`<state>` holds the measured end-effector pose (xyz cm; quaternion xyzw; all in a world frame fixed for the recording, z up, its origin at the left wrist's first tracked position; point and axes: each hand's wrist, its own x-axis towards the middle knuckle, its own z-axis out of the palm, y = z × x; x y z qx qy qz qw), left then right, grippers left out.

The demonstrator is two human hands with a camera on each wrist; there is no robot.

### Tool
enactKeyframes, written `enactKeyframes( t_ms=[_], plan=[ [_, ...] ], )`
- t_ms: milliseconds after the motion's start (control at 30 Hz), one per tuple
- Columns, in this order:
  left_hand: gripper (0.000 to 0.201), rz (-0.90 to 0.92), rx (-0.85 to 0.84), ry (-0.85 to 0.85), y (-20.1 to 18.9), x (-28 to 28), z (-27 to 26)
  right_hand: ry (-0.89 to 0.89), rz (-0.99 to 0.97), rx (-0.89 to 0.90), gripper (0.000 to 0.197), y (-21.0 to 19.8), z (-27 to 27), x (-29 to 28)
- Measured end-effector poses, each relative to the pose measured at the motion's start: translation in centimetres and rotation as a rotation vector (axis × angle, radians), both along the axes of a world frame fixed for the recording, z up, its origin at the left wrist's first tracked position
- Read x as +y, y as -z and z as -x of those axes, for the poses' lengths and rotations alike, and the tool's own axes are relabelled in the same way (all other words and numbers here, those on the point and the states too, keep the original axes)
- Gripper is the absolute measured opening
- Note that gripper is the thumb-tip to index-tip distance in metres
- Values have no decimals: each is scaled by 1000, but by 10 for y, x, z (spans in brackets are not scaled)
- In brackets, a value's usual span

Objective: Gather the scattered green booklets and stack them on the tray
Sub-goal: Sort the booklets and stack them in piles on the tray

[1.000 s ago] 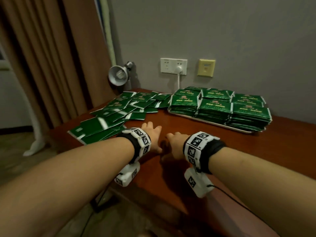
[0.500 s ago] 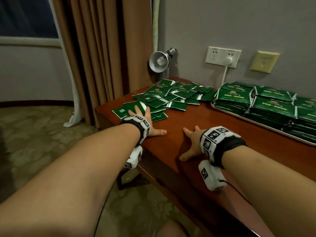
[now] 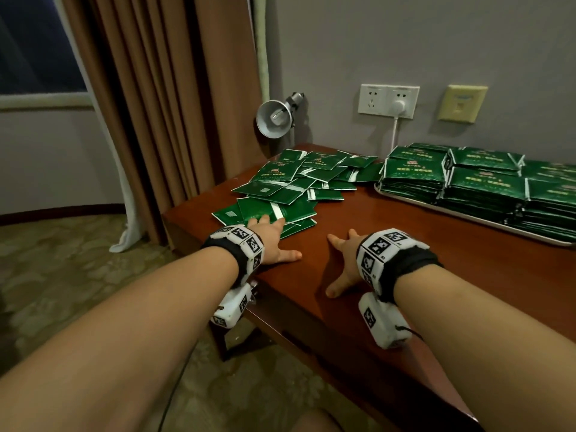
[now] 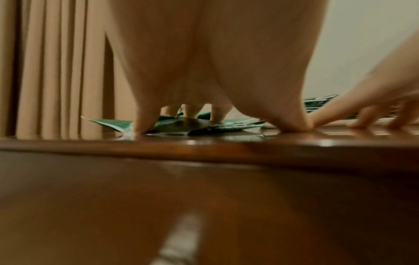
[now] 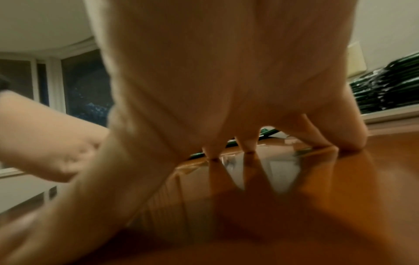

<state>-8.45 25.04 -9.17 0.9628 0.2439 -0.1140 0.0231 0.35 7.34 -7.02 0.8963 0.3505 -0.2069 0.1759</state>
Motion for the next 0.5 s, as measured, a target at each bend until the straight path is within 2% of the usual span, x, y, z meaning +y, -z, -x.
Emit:
enactKeyframes(
  t_ms=[167, 267, 333, 433, 500],
  plan=[
    [79, -5, -37, 137, -2, -25, 8, -27, -38, -32, 136, -2, 2, -7],
    [66, 49, -71, 200, -3, -38, 11, -26, -118, -18, 119, -2, 9, -22],
    [62, 102, -121, 259, -4, -48, 12, -8, -204, -7, 103, -3, 11, -37],
    [54, 196, -212, 360, -7, -73, 12, -16, -291, -57, 57, -9, 3, -65],
    [49, 231, -222, 411, -9, -93, 8, -17, -277, -113, 42, -17, -1, -84]
  ],
)
